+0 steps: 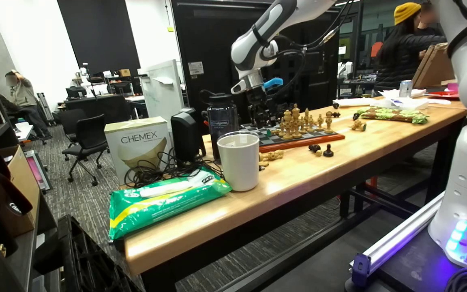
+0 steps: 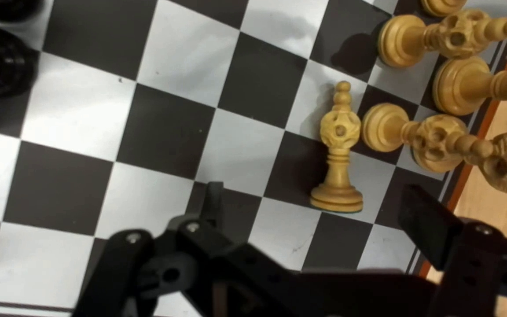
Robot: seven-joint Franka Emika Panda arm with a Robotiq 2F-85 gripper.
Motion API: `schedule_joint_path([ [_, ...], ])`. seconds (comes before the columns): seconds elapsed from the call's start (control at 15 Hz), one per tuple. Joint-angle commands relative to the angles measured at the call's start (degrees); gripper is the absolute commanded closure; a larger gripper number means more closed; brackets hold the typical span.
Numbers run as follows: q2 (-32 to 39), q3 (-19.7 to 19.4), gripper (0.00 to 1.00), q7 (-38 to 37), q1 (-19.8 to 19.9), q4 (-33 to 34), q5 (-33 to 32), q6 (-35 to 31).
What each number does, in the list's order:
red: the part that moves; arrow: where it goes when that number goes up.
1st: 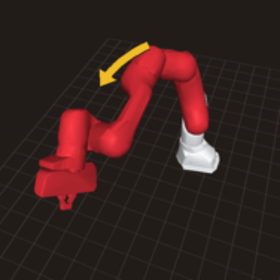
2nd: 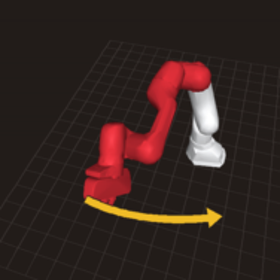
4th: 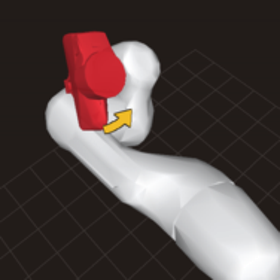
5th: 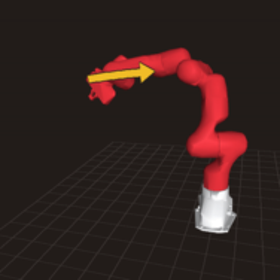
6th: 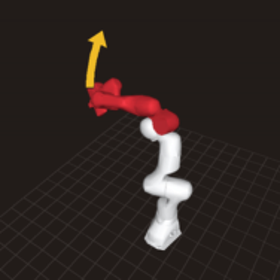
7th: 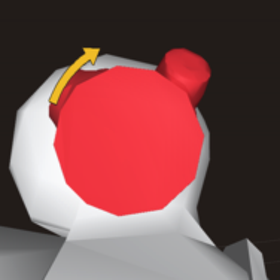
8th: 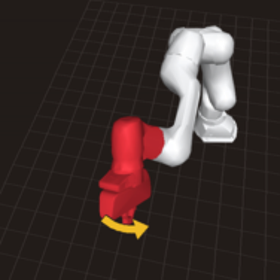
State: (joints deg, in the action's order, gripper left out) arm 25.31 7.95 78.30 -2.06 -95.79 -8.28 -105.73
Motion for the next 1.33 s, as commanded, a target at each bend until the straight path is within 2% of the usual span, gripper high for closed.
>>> schedule_joint_path([
  [0.0, -2.32, -0.08, 0.0, -0.29, 0.07, -3.92, 0.05, -3.91],
  [0.53, -3.17, -0.06, 0.0, 0.12, 0.49, -6.81, 0.36, -7.46],
  [0.6, -3.29, -0.07, 0.03, 0.19, 0.49, -7.0, 0.3, -7.52],
  [0.67, -3.39, -0.08, 0.27, 0.19, 0.47, -7.18, 0.25, -7.67],
  [0.8, -3.58, -0.05, 0.29, 0.25, 0.48, -7.42, 0.28, -7.99],
  [0.93, -3.76, -0.04, 0.42, 0.34, 0.46, -7.45, 0.25, -8.16],
  [1.27, -3.82, -0.04, 0.83, 0.39, 0.38, -7.35, 0.16, -7.94],
])
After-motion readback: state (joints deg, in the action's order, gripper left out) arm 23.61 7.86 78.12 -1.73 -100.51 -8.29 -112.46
